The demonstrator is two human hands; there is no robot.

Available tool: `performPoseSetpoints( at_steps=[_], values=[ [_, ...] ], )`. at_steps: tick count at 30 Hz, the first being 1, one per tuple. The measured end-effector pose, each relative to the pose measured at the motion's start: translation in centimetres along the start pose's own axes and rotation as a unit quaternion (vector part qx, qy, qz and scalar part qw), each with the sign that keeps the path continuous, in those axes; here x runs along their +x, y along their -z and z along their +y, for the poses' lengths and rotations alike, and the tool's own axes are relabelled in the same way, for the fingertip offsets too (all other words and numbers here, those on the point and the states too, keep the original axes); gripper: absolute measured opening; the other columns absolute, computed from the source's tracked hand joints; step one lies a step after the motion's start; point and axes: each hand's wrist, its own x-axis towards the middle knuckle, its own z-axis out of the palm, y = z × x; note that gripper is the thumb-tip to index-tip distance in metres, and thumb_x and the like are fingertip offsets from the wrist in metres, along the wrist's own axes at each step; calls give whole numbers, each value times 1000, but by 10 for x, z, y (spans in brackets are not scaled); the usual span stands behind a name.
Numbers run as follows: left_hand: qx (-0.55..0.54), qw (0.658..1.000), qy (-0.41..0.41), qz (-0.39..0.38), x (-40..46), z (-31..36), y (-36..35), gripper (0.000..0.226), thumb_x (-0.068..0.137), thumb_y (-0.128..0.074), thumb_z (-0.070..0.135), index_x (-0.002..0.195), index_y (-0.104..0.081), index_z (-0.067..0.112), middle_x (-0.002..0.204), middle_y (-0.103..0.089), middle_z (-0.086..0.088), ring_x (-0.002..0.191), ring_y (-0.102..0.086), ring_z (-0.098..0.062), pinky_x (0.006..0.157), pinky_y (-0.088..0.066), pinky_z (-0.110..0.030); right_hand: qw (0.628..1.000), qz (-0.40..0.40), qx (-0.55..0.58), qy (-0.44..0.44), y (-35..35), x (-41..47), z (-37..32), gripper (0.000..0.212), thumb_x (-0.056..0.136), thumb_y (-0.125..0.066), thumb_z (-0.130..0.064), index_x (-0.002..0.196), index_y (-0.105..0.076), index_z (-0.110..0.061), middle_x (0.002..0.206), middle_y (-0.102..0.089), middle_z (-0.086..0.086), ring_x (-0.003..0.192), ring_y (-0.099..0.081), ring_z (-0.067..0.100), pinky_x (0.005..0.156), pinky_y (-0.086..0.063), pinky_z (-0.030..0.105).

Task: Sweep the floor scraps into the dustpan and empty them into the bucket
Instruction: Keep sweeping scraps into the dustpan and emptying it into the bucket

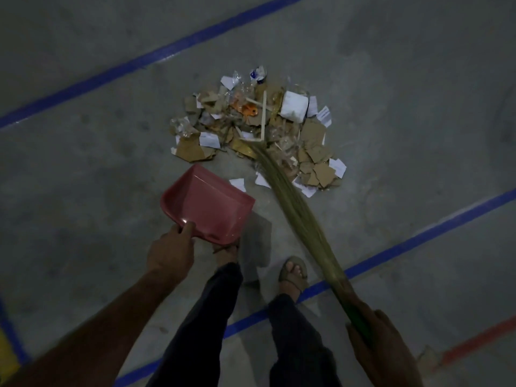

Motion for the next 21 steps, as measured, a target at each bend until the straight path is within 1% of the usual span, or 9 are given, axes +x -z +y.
performPoseSetpoints(
  at_steps=[2,5,8,10,11,13,16,19,21],
  values=[
    [9,1000,-10,-9,14,-14,0,37,96,-54,27,132,-49,20,116,-60,-12,91,-64,-38,72,-48,-41,999,18,31,-8,-4,3,-11,68,89,-71,-25,131,-30,-61,88,-50,-18,80,-59,12,63,-38,11],
    [30,999,-18,-26,40,-27,-11,38,95,-55,26,132,-49,20,119,-61,-11,93,-64,-38,73,-49,-42,998,40,53,-21,-15,27,-24,70,90,-69,-24,138,-31,-58,98,-55,-6,88,-64,19,69,-42,26],
    [54,998,-26,-36,75,-28,-30,32,95,-55,26,125,-50,18,115,-62,-11,93,-65,-38,73,-50,-43,996,84,30,-8,-23,75,-37,65,94,-63,-23,148,-35,-46,98,-51,-1,80,-61,22,64,-46,34],
    [73,996,-40,-37,106,-29,-46,29,96,-53,25,124,-50,18,114,-62,-11,92,-65,-38,72,-49,-43,994,112,-13,-2,-24,117,-41,58,95,-61,-24,147,-38,-34,96,-47,2,73,-57,22,60,-51,39],
    [77,995,-53,-35,123,-28,-55,29,95,-52,23,124,-49,19,113,-63,-13,91,-65,-38,73,-50,-43,992,121,-33,-1,-23,139,-42,56,96,-59,-25,147,-36,-32,95,-45,2,69,-55,18,58,-53,40],
    [76,995,-65,-30,157,-24,-72,28,96,-51,21,123,-49,18,110,-64,-15,89,-65,-40,73,-51,-43,988,139,-63,-1,-20,182,-37,60,96,-58,-24,149,-31,-33,93,-44,2,63,-52,15,53,-55,40],
    [64,995,-81,-11,206,-15,-91,25,96,-51,17,120,-54,11,106,-65,-19,86,-65,-41,73,-50,-43,981,170,-97,11,-9,244,-18,67,95,-58,-21,153,-28,-36,95,-45,7,60,-50,19,52,-52,36],
    [69,993,-95,19,243,-3,-101,29,96,-52,22,124,-54,17,111,-63,-17,86,-66,-42,74,-52,-46,985,136,-100,-10,13,297,9,62,99,-54,-28,152,-24,-42,98,-44,8,65,-50,17,56,-44,31],
    [74,993,-90,13,256,7,-103,30,95,-54,24,125,-53,21,117,-62,-16,90,-66,-43,73,-50,-46,987,106,-120,22,23,320,24,61,98,-55,-28,151,-27,-41,92,-44,5,66,-49,17,54,-40,29]
  ],
)
